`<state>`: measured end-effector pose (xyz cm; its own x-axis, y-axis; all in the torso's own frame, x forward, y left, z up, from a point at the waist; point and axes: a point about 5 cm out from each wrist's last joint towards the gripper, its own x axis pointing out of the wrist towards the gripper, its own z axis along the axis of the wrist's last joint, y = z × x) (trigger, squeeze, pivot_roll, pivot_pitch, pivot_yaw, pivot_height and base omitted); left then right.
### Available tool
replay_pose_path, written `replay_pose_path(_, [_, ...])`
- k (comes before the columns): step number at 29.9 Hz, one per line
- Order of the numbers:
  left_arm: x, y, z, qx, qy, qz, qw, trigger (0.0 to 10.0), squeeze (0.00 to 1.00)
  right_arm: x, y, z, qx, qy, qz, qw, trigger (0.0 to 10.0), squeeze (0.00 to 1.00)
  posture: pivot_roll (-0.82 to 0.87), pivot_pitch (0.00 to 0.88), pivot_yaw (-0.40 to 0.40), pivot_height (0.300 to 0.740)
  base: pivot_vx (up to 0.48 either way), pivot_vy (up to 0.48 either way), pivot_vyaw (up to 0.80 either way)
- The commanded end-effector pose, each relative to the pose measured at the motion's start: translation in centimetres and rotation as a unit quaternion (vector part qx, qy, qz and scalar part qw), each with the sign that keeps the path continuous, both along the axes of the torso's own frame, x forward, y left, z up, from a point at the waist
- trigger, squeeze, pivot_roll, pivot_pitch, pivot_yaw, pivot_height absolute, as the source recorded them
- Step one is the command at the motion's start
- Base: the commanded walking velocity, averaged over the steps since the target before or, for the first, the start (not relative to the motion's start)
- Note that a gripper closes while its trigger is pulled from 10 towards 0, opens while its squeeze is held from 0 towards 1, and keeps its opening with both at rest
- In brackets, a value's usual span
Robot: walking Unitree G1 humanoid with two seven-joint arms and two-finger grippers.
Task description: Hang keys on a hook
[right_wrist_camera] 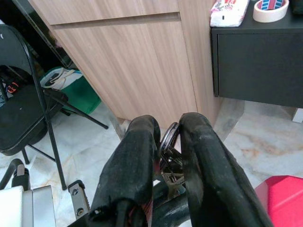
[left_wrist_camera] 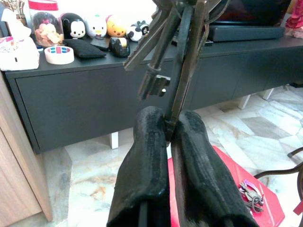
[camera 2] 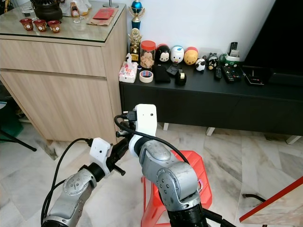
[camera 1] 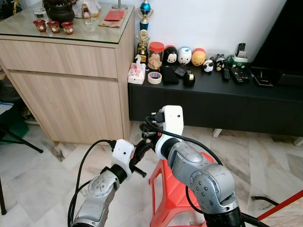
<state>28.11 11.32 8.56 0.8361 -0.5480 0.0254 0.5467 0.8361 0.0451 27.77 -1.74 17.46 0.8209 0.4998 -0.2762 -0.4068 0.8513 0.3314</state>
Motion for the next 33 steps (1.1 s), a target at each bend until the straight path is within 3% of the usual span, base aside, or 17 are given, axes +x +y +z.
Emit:
replay_pose_path(1, [0.1,-0.4,0.0,0.009,-0.003,-0.006,1.0,0.0,0.0,-1.3,2.2,0.7,0.054,0.011,0.02,0.998,10.0,0.0,0.09,0.016,-0.119,0.74,0.0,0.0,0.0])
replay_pose_path(20, [0.1,-0.3,-0.1,0.003,0.0,-0.002,1.0,0.0,0.0,-1.3,2.2,0.6,0.049,0.009,0.022,0.999,10.0,0.0,0.09,0.017,-0.12,0.74,0.0,0.0,0.0])
replay_pose_path(33, [-0.1,0.0,0.0,0.004,0.0,-0.002,1.0,0.0,0.0,0.9,-1.7,0.5,0.003,-0.018,-0.038,0.999,10.0,0.0,0.09,0.019,-0.12,0.74,0.0,0.0,0.0])
